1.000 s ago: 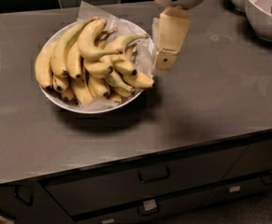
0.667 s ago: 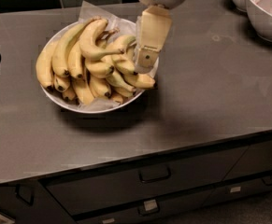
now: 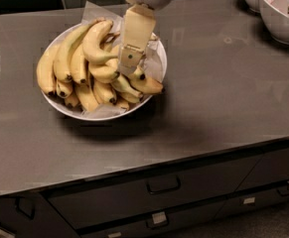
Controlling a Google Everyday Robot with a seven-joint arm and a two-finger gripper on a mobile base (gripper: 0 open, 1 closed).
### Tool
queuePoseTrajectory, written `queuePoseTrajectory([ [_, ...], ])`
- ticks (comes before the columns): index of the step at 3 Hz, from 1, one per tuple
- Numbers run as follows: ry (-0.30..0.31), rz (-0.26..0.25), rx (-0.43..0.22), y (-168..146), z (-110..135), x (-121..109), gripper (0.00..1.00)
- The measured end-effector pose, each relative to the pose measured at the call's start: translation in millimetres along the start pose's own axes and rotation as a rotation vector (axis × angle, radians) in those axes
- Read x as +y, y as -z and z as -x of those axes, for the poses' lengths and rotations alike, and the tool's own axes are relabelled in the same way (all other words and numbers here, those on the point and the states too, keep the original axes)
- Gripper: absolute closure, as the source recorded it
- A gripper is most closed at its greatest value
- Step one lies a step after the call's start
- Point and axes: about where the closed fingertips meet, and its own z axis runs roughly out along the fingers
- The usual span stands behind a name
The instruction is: Pick banana from white bowl
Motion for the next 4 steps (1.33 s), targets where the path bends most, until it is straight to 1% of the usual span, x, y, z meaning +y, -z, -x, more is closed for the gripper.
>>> queuePoseTrajectory([
  [1, -0.001, 0.023, -0.021, -8, 21, 0, 0.0],
  [2, -0.016, 0.049, -0.03, -19, 40, 0, 0.0],
  [3, -0.084, 0.056, -0.037, -30, 41, 0, 0.14],
  [4, -0.153, 0.048, -0.03, -40, 35, -2, 0.22],
])
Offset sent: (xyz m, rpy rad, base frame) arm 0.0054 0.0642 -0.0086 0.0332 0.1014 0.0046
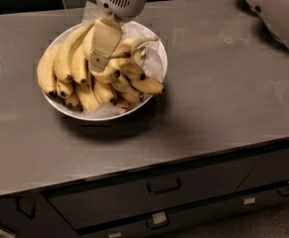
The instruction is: Pick banana from white bowl
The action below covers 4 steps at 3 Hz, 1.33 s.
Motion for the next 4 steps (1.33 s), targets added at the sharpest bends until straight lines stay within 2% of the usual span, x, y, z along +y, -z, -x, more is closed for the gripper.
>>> queuePoseTrajectory([
  [1, -0.055, -0.018, 0.007, -4, -7, -6, 0.22],
  [2, -0.064, -0.014, 0.02, -8, -4, -12, 0.22],
  [4, -0.018, -0.006, 0.039, -3, 23, -7, 0.23],
])
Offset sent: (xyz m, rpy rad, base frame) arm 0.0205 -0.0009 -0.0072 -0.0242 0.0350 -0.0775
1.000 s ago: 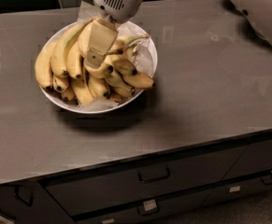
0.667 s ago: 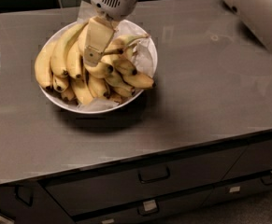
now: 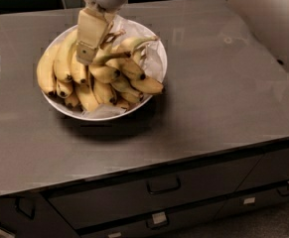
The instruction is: Pick banana from white bowl
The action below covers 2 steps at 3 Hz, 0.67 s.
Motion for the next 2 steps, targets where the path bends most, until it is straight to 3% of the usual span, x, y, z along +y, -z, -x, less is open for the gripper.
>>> queuePoseTrajectory([
  [2, -0.008, 0.024, 0.001, -13, 5, 0, 0.24],
])
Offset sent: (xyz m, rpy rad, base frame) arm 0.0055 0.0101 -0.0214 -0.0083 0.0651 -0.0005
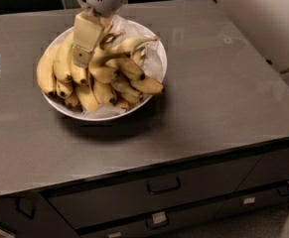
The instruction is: Pick banana from white bowl
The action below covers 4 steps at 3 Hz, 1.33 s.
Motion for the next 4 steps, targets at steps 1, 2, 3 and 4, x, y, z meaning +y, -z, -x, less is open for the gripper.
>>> queuePoseTrajectory([
  [1, -0.018, 0.002, 0.006, -8, 3, -1, 0.23],
  [2, -0.052, -0.008, 0.008, -14, 3, -1, 0.25],
  [3, -0.109, -0.05, 0.019, -11, -7, -1, 0.24],
  [4, -0.152, -0.093, 0.032, -3, -15, 3, 0.24],
])
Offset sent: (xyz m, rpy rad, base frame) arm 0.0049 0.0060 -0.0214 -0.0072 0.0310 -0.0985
